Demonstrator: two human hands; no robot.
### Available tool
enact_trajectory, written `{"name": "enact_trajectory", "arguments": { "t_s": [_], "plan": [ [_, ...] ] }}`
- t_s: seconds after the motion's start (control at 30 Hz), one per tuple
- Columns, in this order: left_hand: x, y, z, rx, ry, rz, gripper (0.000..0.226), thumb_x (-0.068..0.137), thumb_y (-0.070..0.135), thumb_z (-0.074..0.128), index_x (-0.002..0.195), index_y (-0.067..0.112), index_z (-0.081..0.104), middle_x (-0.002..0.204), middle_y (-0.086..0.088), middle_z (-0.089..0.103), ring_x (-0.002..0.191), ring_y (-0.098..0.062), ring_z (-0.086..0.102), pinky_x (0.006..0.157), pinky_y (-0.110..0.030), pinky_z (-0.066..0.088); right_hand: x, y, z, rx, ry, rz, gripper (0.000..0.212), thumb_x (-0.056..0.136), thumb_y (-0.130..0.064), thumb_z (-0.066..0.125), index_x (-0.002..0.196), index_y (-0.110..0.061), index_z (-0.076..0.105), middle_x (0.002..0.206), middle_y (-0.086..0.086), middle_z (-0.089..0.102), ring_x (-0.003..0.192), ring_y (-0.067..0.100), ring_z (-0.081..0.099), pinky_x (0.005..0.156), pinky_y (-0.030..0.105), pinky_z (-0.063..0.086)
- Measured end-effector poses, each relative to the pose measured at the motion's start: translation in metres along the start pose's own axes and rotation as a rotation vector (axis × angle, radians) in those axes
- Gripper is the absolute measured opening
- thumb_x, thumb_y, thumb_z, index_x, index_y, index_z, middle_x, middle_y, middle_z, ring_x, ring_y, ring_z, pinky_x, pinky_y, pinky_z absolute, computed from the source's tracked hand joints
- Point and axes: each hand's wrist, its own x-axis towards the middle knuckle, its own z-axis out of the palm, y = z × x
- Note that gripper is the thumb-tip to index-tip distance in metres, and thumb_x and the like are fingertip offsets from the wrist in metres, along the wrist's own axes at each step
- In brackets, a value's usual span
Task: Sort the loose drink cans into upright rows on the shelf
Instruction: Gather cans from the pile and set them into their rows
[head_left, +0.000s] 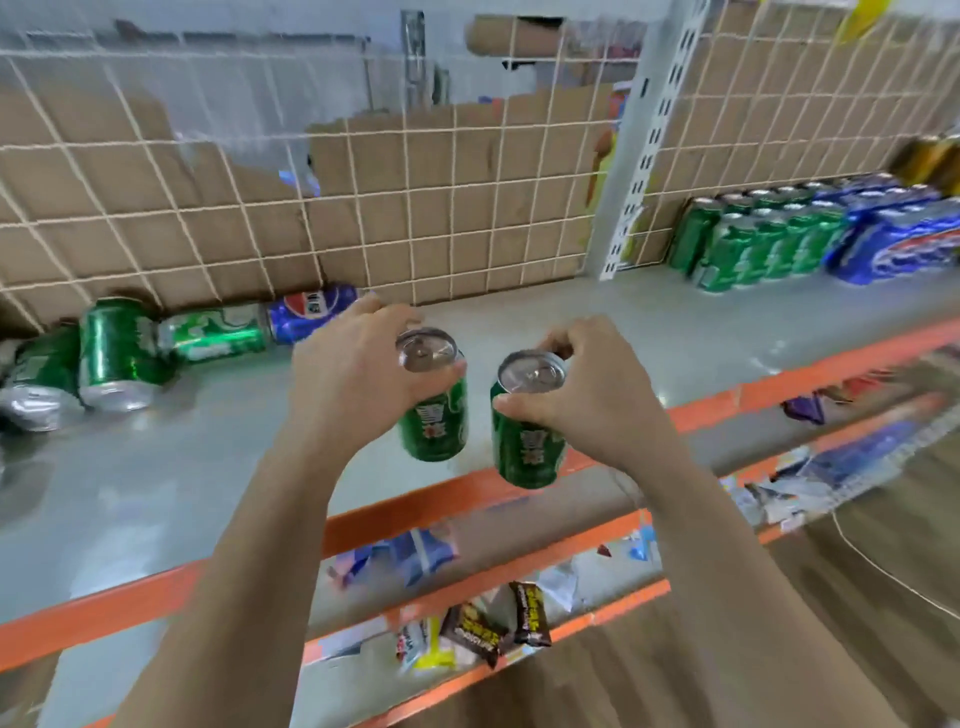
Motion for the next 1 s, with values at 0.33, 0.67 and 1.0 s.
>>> {"name": "enact_trajectory", "arguments": {
  "t_s": [0.33, 0.67, 1.0],
  "plan": [
    [0.069, 0.156, 0.097, -0.111, -0.150, 0.165, 0.063, 0.063, 0.068, 0.066, 0.115, 0.034, 0.060, 0.108, 0.009, 0.063, 0.102, -0.015, 0.057, 0.078, -0.028, 0.040, 0.030, 0.138, -0.112, -0.004, 0.211, 0.119, 0.051, 0.058, -0.040, 0.083, 0.093, -0.020, 0.051, 0.102, -0.001, 0.047, 0.102, 0.020, 0.048, 0.082, 0.027, 0.037],
    [0.176, 0.268, 0.197, -0.108, -0.172, 0.285, 0.064, 0.063, 0.072, 0.063, 0.114, 0.034, 0.060, 0.104, 0.009, 0.060, 0.099, -0.015, 0.055, 0.078, -0.032, 0.044, 0.115, 0.257, -0.193, -0.048, 0.251, 0.208, 0.051, 0.058, -0.044, 0.081, 0.093, -0.022, 0.052, 0.101, -0.004, 0.047, 0.101, 0.018, 0.050, 0.085, 0.033, 0.042],
    [0.258, 0.363, 0.274, 0.003, -0.253, 0.316, 0.062, 0.064, 0.073, 0.061, 0.111, 0.033, 0.060, 0.102, 0.012, 0.053, 0.098, -0.011, 0.052, 0.069, -0.027, 0.035, 0.200, 0.362, -0.258, -0.243, 0.147, 0.293, 0.064, 0.059, -0.056, 0.076, 0.109, -0.022, 0.057, 0.105, -0.003, 0.046, 0.109, 0.022, 0.045, 0.091, 0.041, 0.040]
  ]
}}
